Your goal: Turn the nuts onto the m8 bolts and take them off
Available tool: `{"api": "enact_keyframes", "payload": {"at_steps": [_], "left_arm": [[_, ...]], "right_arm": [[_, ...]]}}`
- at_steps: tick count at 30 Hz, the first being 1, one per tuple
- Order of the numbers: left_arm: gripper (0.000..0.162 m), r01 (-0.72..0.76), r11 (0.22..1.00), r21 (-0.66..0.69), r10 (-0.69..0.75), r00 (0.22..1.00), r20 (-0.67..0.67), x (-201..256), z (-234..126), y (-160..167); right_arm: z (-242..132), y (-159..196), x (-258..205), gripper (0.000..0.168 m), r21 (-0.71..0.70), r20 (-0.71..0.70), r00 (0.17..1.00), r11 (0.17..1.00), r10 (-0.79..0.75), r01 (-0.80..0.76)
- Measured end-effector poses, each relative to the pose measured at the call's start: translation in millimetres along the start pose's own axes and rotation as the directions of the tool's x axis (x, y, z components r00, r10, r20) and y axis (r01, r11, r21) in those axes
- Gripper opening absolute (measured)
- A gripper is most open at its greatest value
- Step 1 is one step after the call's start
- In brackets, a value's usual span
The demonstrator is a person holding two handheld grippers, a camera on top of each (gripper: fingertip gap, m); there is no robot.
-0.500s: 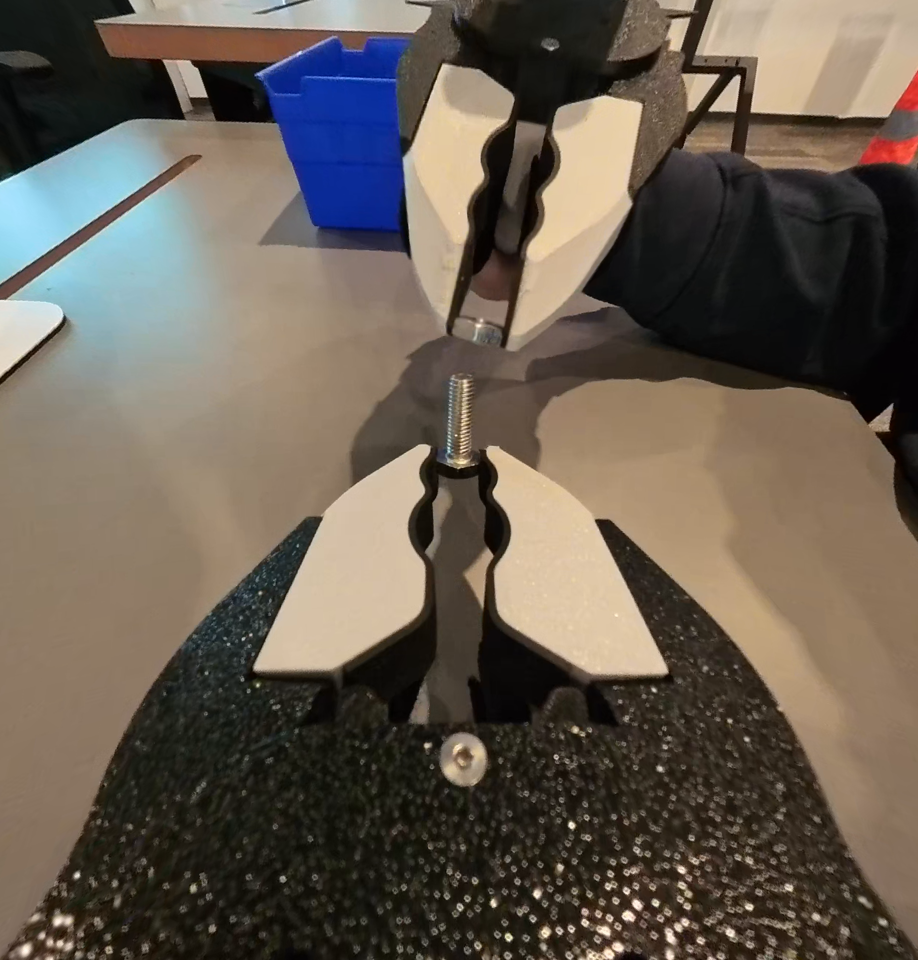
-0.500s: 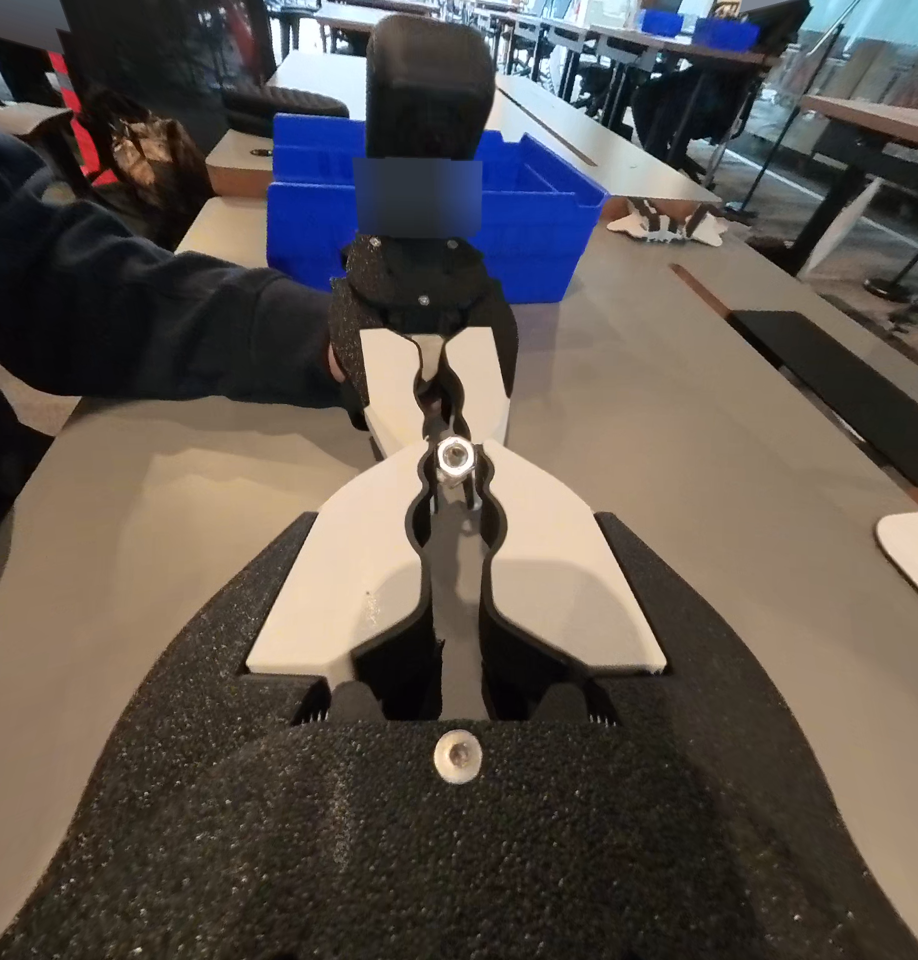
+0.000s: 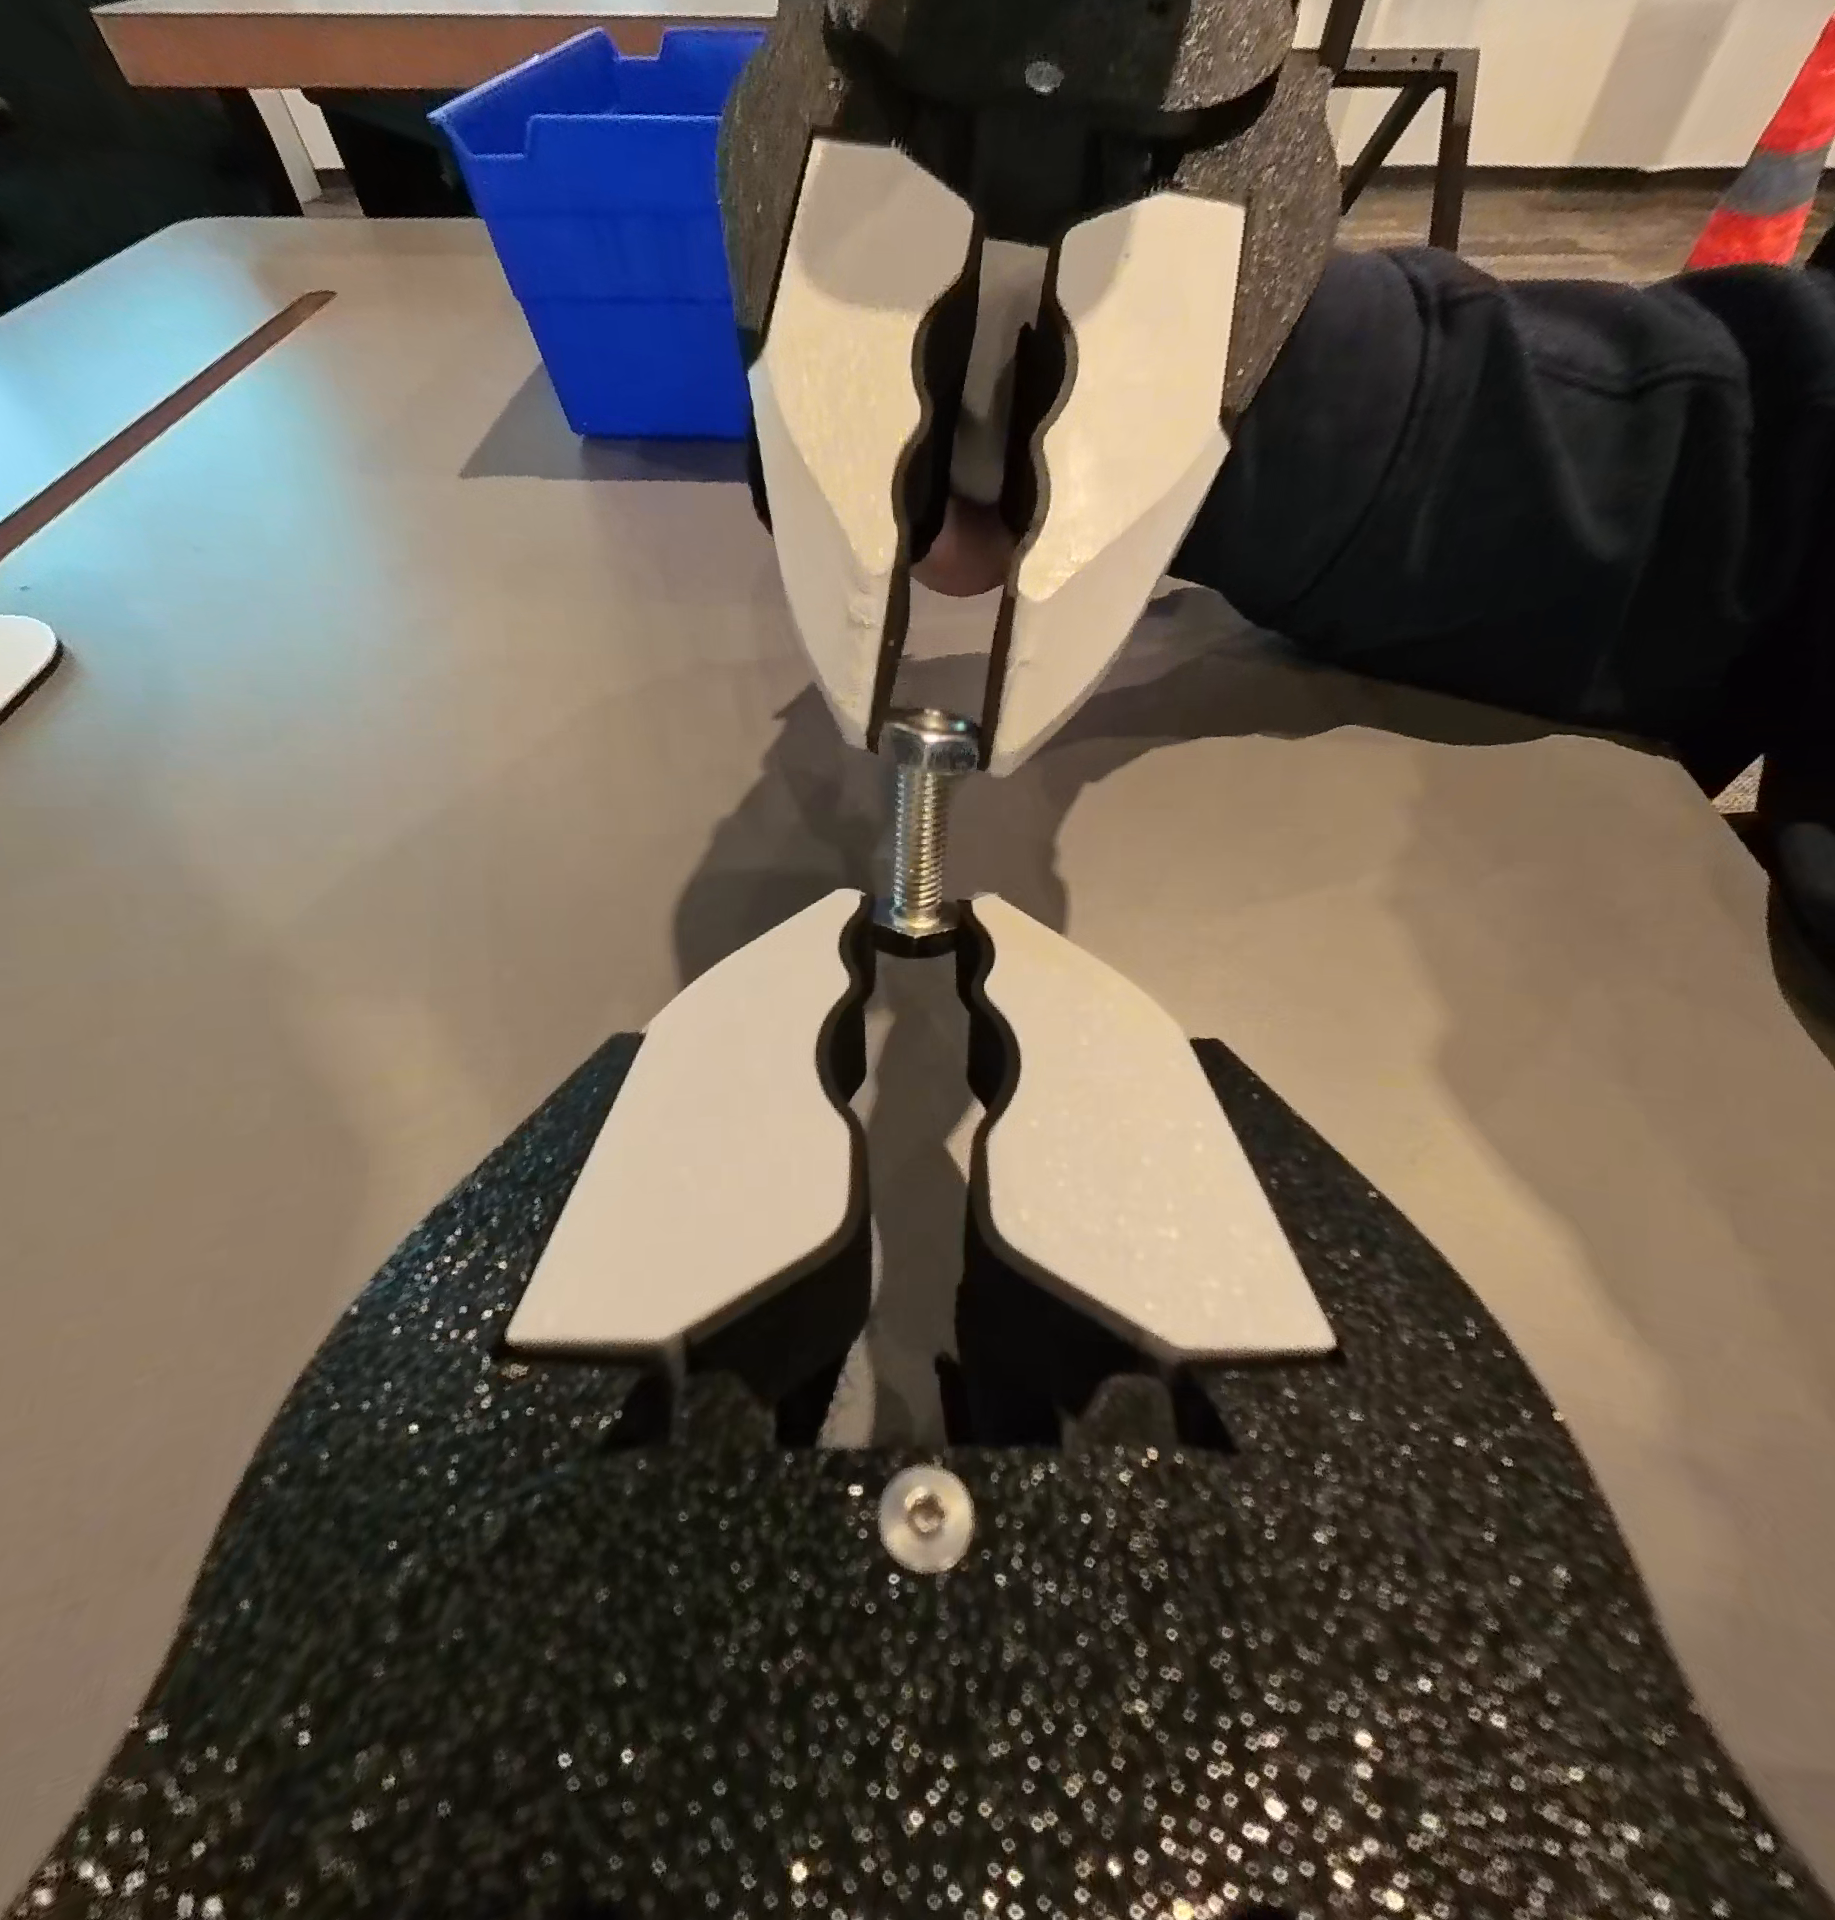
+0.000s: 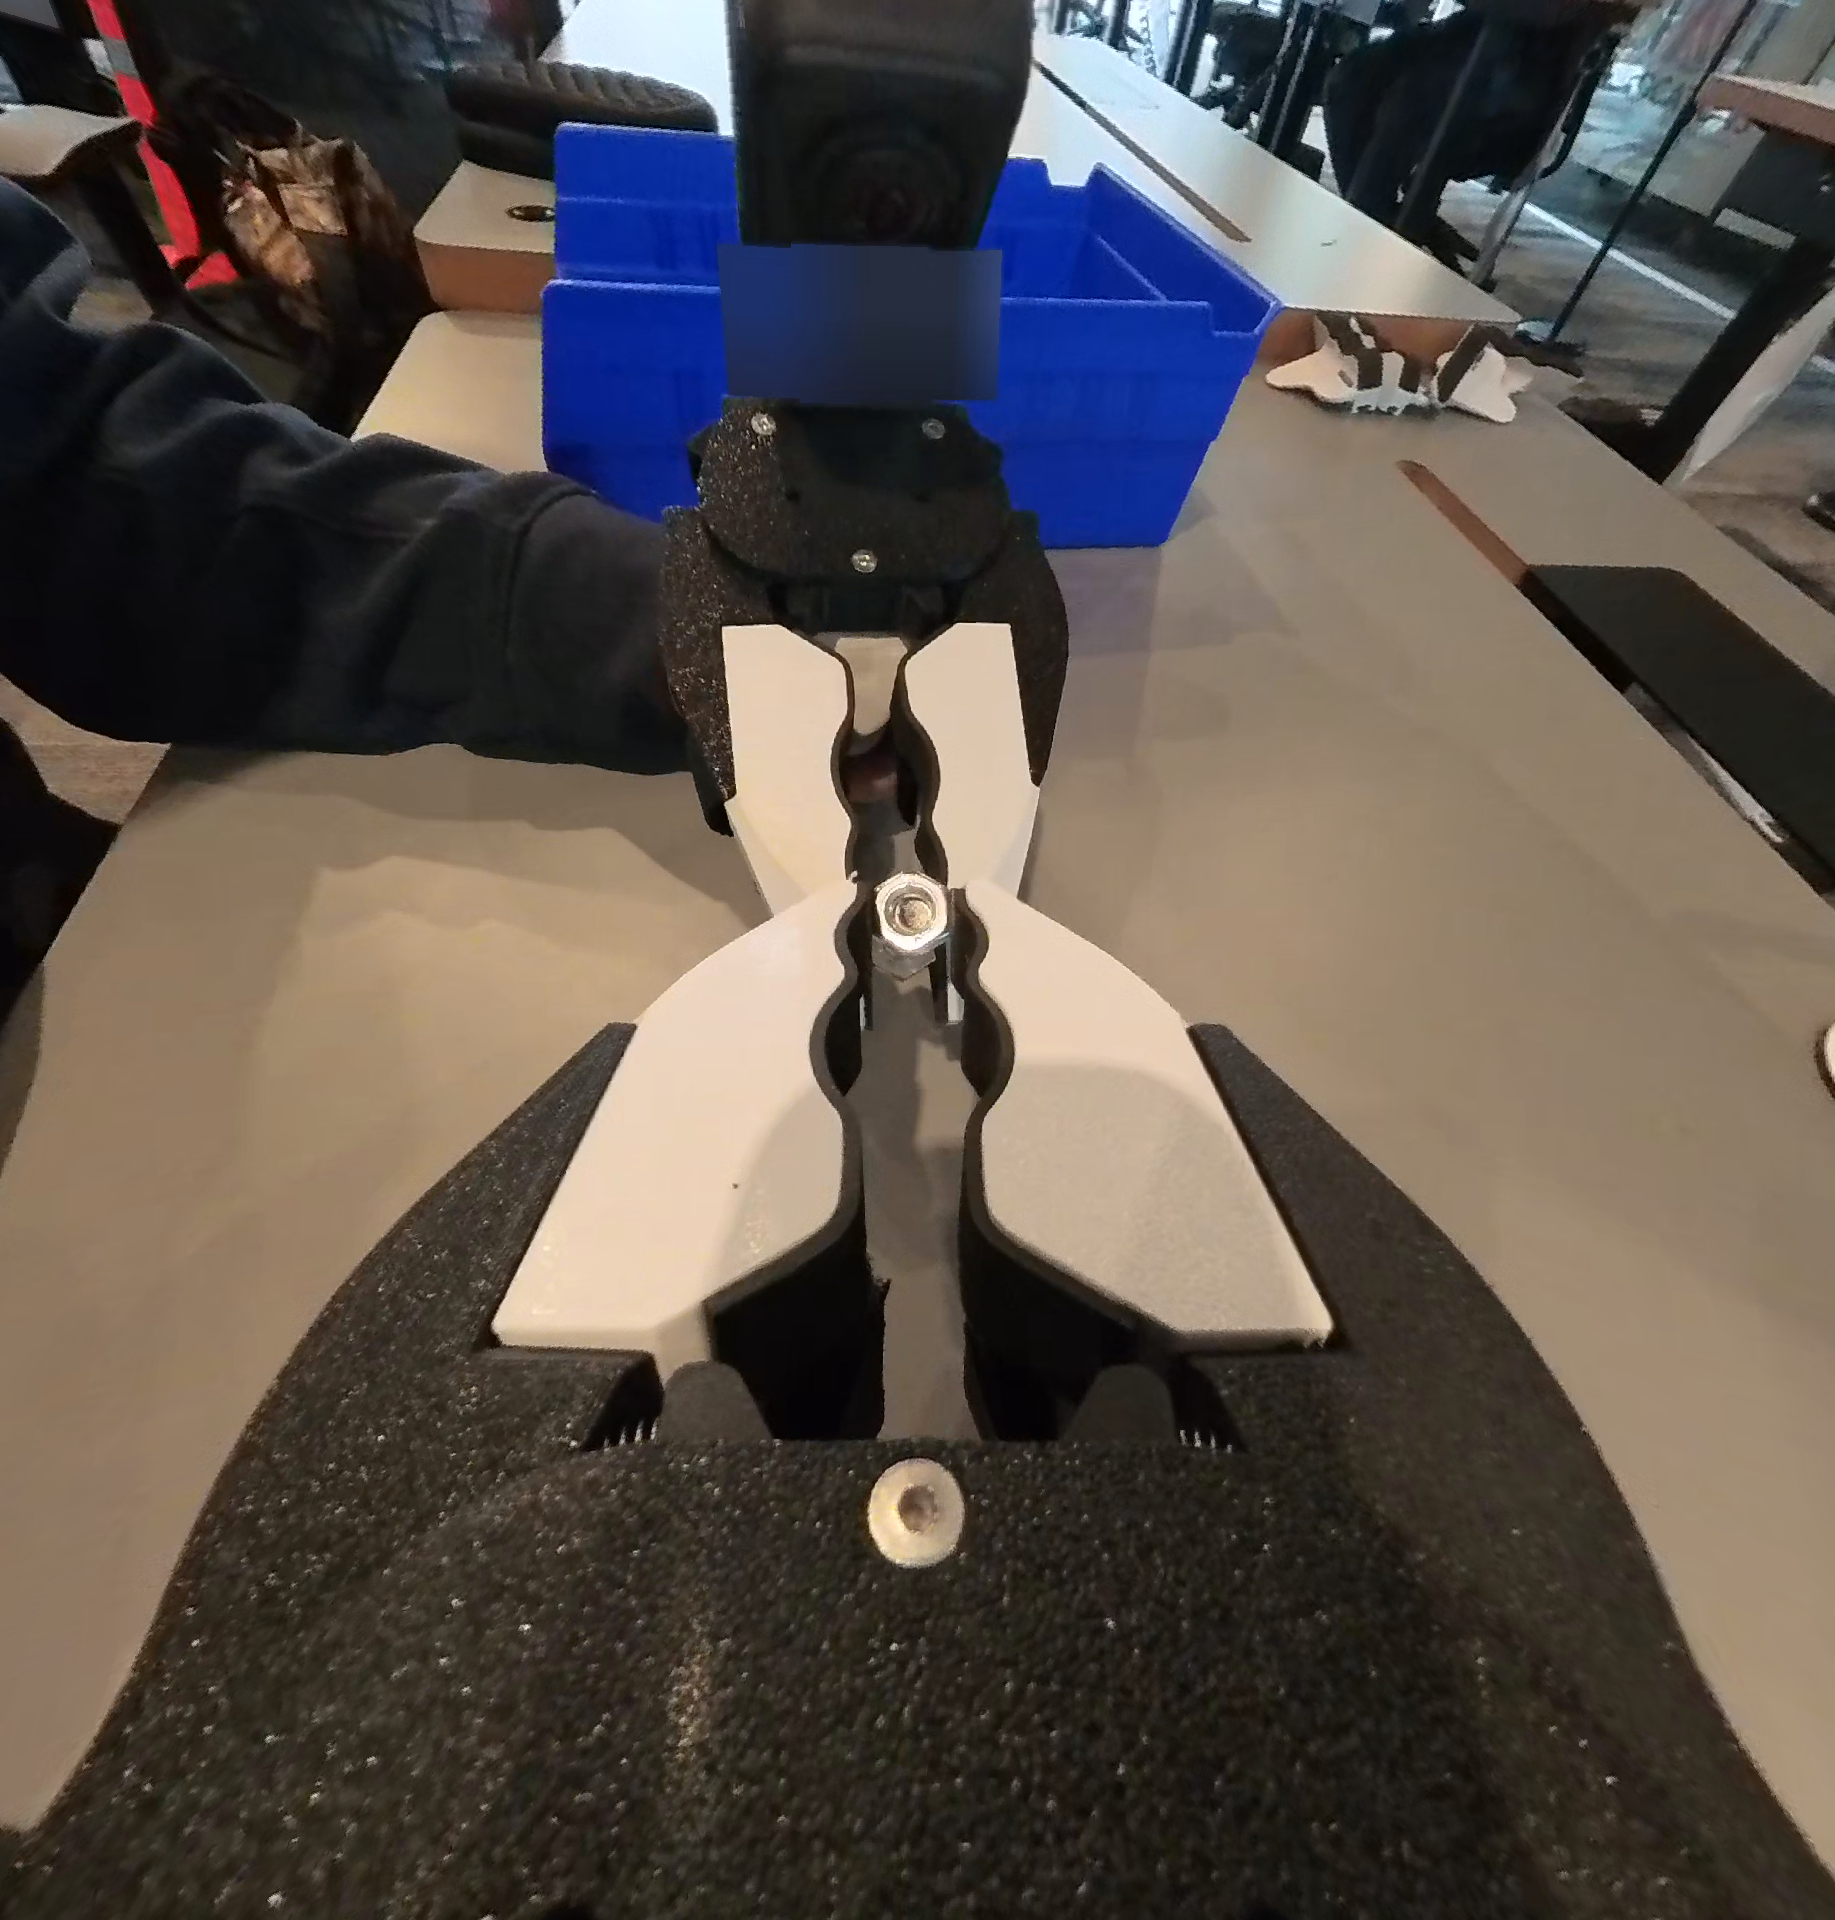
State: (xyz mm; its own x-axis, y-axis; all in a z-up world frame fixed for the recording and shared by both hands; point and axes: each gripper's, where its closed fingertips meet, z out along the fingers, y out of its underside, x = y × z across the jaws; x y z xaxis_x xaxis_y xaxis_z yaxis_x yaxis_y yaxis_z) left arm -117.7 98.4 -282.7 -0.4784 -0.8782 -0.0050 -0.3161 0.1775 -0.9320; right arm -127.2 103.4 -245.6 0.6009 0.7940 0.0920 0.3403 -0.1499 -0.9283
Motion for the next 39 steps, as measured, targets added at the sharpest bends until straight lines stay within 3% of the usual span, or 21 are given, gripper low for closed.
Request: {"api": "enact_keyframes", "payload": {"at_steps": [32,39], "left_arm": [[0.014,0.031,0.999,0.009,-0.031,0.999,-0.028,5.2,4.0,-2.3],[0.014,0.041,0.999,0.007,-0.040,0.999,-0.029,4.8,4.2,-2.1]], "right_arm": [[-2.9,0.2,-1.4,0.014,-0.009,0.011,1.000,1.000,0.022,-0.022],[0.1,0.6,-2.3,0.023,-0.009,0.016,0.999,0.999,0.034,-0.034]]}}
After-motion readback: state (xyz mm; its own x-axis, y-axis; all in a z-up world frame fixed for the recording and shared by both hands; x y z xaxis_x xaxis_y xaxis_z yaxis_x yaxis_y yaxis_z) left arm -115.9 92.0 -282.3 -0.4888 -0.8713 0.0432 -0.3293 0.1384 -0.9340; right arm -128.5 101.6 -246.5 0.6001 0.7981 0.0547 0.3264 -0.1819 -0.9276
